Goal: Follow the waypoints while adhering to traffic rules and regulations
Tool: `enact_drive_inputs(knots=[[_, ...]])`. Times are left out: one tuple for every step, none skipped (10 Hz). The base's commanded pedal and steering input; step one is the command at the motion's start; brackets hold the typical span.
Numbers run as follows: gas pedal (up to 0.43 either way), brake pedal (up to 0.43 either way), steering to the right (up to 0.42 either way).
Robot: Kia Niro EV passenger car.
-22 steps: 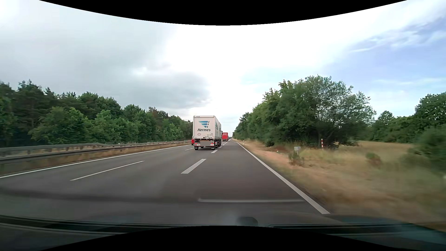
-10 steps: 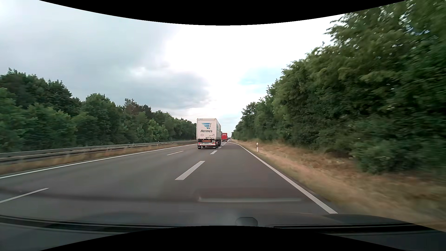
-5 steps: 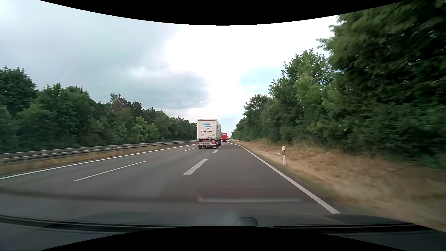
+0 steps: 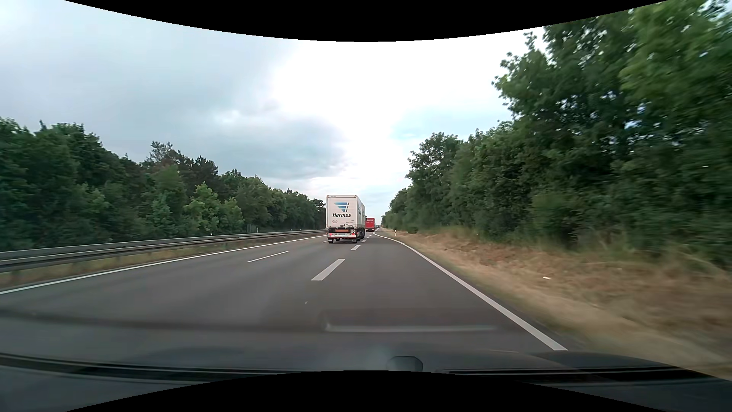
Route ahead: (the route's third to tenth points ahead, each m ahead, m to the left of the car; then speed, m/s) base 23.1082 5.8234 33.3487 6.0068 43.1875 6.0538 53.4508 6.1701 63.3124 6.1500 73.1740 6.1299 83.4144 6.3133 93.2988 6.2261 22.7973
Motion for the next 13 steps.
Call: enact_drive_inputs(knots=[[0.390,0.000,-0.008],[0.378,0.000,-0.011],[0.378,0.000,-0.012],[0.378,0.000,-0.013],[0.378,0.000,-0.013],[0.378,0.000,-0.013],[0.378,0.000,-0.014],[0.378,0.000,-0.014],[0.378,0.000,-0.014],[0.378,0.000,-0.013],[0.378,0.000,-0.012],[0.378,0.000,-0.011],[0.378,0.000,-0.010]])
